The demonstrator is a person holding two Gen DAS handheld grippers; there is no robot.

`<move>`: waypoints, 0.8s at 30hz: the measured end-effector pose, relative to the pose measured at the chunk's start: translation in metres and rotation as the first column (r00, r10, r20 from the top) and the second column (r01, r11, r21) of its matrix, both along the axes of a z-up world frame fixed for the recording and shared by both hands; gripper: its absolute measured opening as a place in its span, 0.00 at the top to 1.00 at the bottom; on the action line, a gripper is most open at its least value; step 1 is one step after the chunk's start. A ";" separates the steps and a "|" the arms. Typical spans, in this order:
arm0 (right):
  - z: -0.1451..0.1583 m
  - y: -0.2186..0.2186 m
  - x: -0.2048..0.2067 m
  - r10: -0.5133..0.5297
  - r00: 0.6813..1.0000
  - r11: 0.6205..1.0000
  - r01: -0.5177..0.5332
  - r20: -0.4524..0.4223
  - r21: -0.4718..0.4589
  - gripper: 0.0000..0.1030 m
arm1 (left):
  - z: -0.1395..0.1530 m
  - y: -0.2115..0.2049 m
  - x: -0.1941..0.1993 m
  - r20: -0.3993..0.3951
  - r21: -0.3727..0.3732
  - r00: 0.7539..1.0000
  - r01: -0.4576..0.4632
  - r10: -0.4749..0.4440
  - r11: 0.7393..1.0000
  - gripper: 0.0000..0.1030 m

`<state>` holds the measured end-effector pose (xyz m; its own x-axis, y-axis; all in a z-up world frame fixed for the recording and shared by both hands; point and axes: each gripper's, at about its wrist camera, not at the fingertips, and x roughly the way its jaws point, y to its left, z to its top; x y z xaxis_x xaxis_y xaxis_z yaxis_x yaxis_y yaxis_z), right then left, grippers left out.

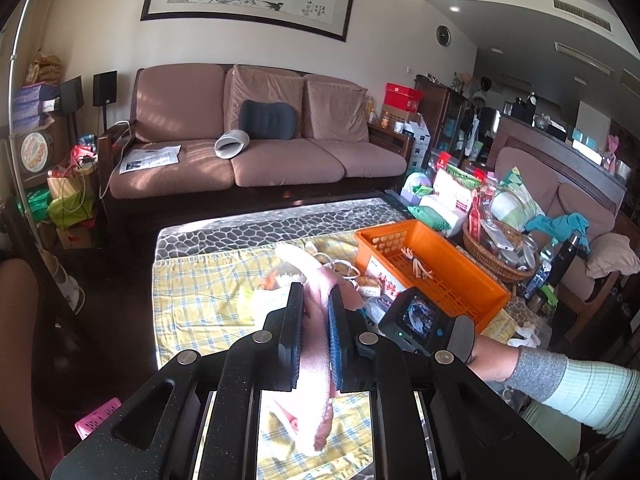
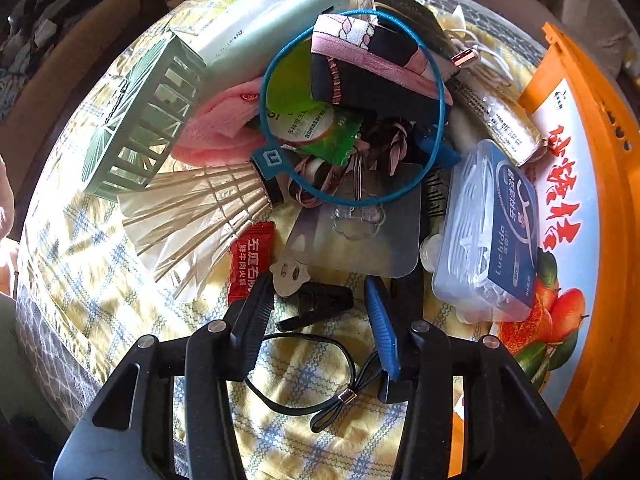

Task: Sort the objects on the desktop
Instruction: 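Lift the pink cloth with the left gripper while the right gripper grasps the black clip, then lower the pink cloth into the basket with the left gripper while the right drops the black clip there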

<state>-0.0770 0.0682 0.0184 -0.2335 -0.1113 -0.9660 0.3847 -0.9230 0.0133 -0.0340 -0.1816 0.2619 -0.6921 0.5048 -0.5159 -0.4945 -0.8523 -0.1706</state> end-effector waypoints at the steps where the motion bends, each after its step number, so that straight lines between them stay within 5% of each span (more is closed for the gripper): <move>1: 0.001 0.002 0.001 -0.006 1.000 1.000 0.006 -0.001 -0.014 0.65 | 0.000 0.001 0.000 0.000 0.001 1.000 0.001 -0.001 1.000 0.91; 7: 0.027 0.007 0.015 0.018 0.999 0.998 -0.019 -0.031 -0.059 0.65 | 0.004 0.011 0.001 0.001 -0.006 1.000 0.015 -0.015 1.000 0.91; 13: 0.089 0.025 0.039 0.018 0.992 0.992 -0.033 -0.122 -0.121 0.65 | 0.017 0.043 0.001 0.002 -0.004 0.998 0.068 -0.068 0.998 0.91; 24: 0.178 0.137 0.053 -0.162 0.957 0.972 0.114 -0.242 -0.204 0.65 | 0.051 0.168 -0.016 -0.004 0.035 0.977 0.214 -0.214 0.976 0.91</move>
<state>-0.0237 0.2054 0.1967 -0.4951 -0.2324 -0.8372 0.2668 -0.9577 0.1081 -0.0499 -0.0131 0.3132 -0.5665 0.6590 -0.4948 -0.6646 -0.7203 -0.1986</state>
